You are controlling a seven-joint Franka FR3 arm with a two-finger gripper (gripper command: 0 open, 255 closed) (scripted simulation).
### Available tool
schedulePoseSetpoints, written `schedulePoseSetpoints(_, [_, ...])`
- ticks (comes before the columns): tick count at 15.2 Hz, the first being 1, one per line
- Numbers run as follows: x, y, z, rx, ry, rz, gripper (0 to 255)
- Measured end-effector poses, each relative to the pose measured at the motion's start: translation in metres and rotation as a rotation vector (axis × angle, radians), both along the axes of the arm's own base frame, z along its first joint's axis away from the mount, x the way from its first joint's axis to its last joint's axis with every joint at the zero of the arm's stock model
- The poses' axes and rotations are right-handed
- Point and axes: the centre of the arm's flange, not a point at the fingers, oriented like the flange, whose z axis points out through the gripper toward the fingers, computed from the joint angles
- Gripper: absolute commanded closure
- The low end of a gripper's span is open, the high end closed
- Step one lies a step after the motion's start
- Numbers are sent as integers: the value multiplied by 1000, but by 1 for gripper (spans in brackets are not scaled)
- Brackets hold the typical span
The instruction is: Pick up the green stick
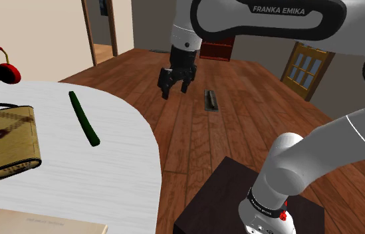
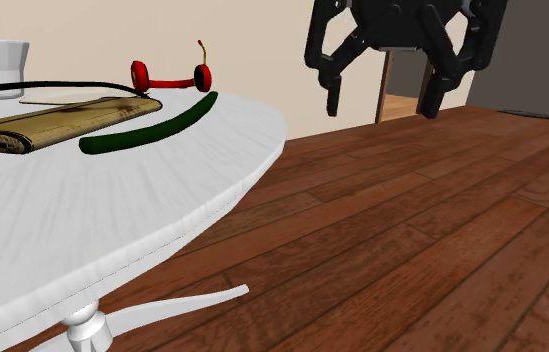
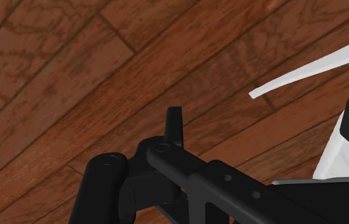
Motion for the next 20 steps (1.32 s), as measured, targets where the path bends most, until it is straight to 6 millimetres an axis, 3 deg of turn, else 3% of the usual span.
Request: schedulePoseSetpoints(20, [122, 237, -2, 15, -3, -138, 0])
